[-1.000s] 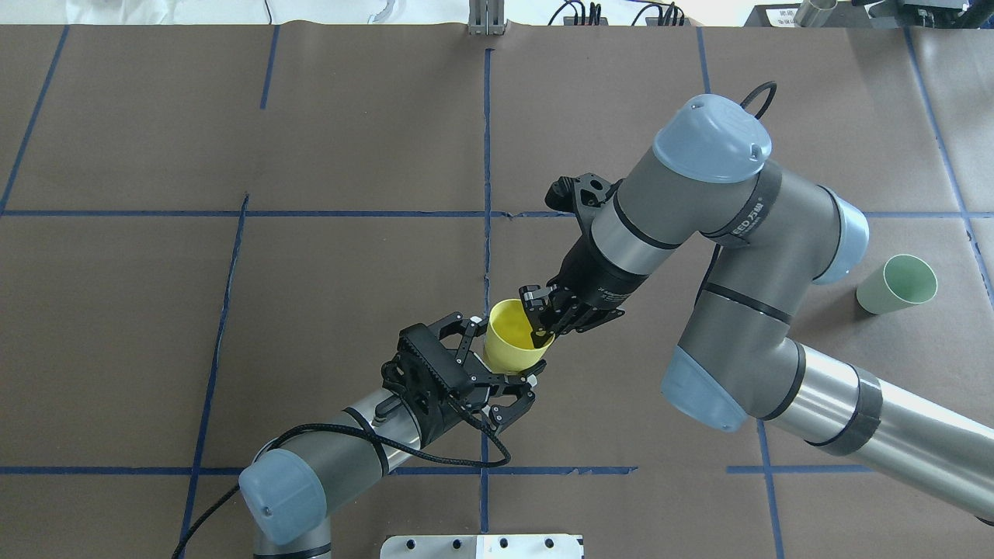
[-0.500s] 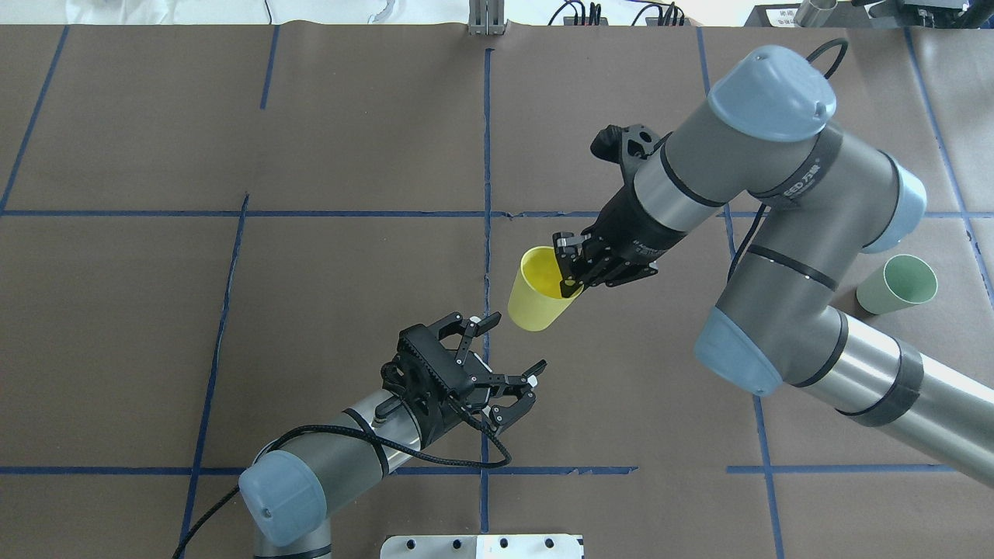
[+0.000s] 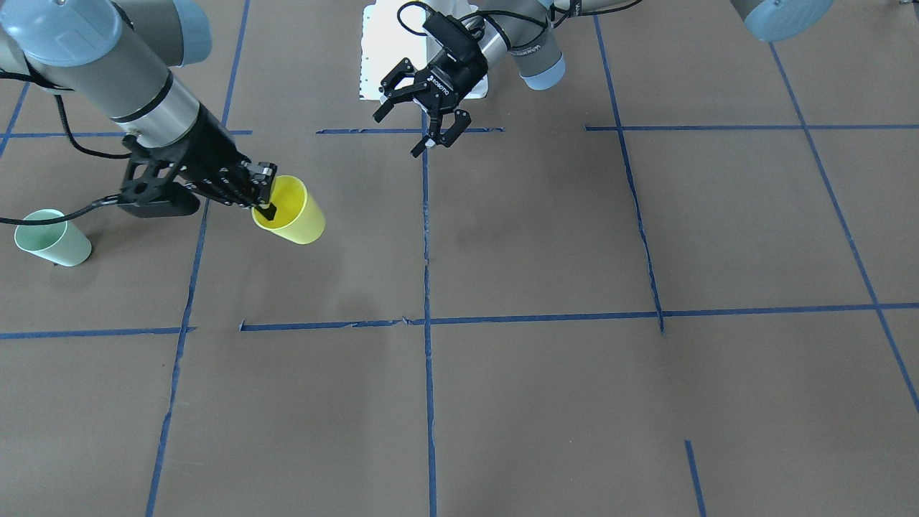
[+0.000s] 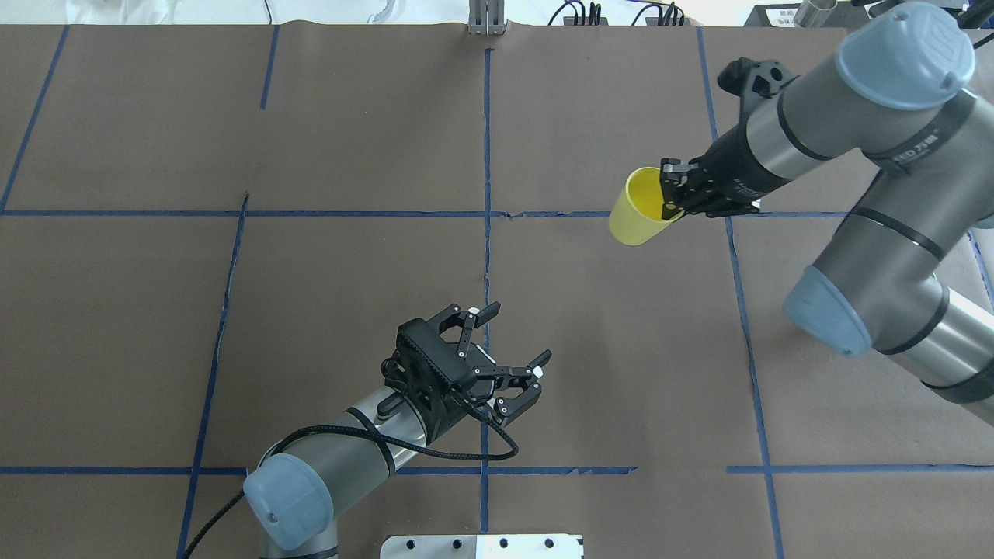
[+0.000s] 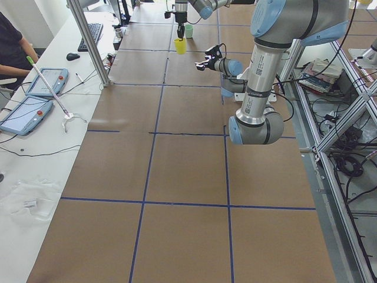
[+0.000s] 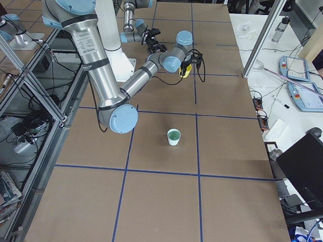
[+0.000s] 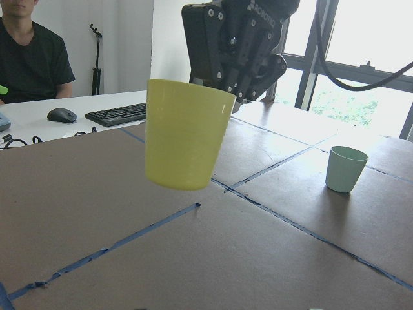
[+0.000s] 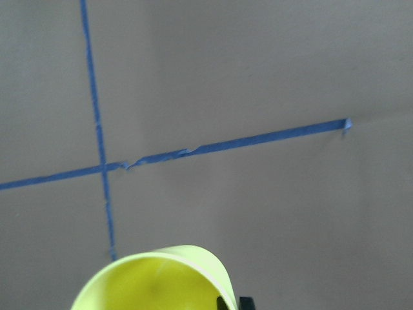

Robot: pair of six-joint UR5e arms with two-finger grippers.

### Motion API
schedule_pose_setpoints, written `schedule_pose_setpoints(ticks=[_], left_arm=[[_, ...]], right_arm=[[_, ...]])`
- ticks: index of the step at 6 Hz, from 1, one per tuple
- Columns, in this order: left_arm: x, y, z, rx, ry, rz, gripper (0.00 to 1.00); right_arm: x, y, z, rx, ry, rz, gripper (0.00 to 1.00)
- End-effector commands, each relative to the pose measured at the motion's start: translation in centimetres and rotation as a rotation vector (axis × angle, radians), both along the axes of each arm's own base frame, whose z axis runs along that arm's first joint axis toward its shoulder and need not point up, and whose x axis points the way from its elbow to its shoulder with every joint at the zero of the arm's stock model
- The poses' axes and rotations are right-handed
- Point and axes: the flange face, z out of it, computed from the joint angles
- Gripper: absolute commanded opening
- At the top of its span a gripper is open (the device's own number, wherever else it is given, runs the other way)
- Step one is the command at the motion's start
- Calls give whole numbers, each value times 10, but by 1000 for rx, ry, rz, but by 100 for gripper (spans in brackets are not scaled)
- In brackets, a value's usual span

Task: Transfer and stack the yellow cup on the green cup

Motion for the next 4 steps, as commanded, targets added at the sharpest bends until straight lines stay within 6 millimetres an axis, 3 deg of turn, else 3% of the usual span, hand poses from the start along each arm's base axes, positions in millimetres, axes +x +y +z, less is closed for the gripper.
schedule_pose_setpoints(ticks=[1, 2, 4], left_arm=[[-3, -8, 0, -24, 7, -28, 99], [-8, -21, 7, -74, 22, -36, 99], [-13, -52, 27, -239, 33, -50, 99]], right_arm=[[56, 1, 57, -25, 93, 104, 0], [91, -2, 87, -53, 127, 142, 0], [180, 17, 157, 1, 236, 108, 0]])
